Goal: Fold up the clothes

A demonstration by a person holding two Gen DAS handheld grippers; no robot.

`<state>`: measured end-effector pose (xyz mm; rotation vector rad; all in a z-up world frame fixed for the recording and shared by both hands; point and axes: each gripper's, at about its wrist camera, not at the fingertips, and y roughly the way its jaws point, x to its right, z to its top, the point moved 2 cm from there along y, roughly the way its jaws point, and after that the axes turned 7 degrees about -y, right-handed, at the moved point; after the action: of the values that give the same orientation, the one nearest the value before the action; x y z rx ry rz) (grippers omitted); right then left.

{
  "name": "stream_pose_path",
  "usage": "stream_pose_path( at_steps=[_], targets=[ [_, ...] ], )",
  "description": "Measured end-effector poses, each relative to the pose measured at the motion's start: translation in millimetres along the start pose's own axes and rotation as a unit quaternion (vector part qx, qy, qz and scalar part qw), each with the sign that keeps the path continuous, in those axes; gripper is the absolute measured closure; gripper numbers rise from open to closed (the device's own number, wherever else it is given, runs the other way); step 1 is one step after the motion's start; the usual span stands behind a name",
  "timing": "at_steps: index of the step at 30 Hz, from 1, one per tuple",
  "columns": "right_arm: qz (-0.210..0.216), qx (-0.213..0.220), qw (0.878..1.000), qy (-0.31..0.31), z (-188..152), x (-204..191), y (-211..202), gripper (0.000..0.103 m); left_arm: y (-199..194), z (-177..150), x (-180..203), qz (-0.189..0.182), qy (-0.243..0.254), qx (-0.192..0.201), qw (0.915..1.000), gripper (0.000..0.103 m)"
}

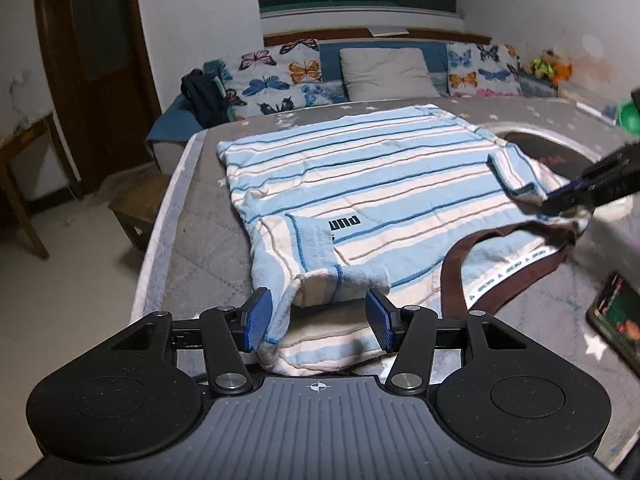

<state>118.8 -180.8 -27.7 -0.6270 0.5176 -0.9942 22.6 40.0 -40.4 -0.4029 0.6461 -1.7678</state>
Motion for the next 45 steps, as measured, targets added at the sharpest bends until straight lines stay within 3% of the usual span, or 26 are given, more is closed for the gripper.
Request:
stream_pose_path(
  at_steps=[5,8,9,11,12,13,19,21,24,26,31,35,37,40,45],
  targets=[
    [0.005,-0.001,1.0,-0.003,0,-3,-8,0.078,-2,3,10,0.012,0.047,0.013,0.9987,0.049],
    [0.006,-0.002,1.0,-0.008,0,-4,-12,0.077,2,1,19,0.015,0.107,0.018,0.994,0.049],
    [0.005,-0.003,1.0,-0.011,0,-4,-12,0.076,2,3,17,0.012,0.097,0.021,0.995,0.05],
    [0.005,-0.005,1.0,-0.017,-1,-4,-13,0.076,2,10,10,0.006,0.065,0.029,0.9974,0.062],
    [0.005,-0.005,1.0,-0.02,-2,-5,-14,0.076,2,13,7,0.003,0.05,0.033,0.9982,0.081],
    [0.004,-0.006,1.0,-0.023,-2,-5,-14,0.076,2,16,4,-0.001,0.034,0.037,0.9987,0.092],
    [0.003,-0.011,0.999,-0.04,-4,-6,-18,0.076,1,35,-15,-0.02,-0.06,0.06,0.9962,0.099],
    [0.002,-0.013,0.999,-0.046,-5,-6,-19,0.076,-2,42,-20,-0.037,-0.094,0.078,0.9918,0.099],
    [0.001,-0.015,0.998,-0.055,-6,-7,-21,0.076,3,43,-2,-0.094,-0.084,0.079,0.9888,0.099],
    [0.001,-0.017,0.998,-0.061,-7,-7,-22,0.076,18,40,19,-0.108,-0.039,0.045,0.9924,0.098],
    [-0.001,-0.021,0.997,-0.076,-8,-8,-24,0.067,46,22,39,-0.128,0.007,-0.036,0.9912,0.094],
    [-0.001,-0.026,0.995,-0.093,-10,-10,-28,0.064,32,20,30,-0.139,0.014,-0.025,0.9899,0.079],
    [0.004,-0.035,0.991,-0.129,-14,-17,-32,0.064,12,17,21,-0.14,0.036,0.001,0.9895,0.069],
    [0.002,-0.046,0.984,-0.173,-21,-25,-31,0.063,-5,11,15,-0.143,0.073,0.013,0.9869,0.068],
    [0.003,-0.05,0.974,-0.222,-24,-34,-21,0.063,-11,-7,28,-0.138,0.145,-0.002,0.9798,0.067]
  ],
)
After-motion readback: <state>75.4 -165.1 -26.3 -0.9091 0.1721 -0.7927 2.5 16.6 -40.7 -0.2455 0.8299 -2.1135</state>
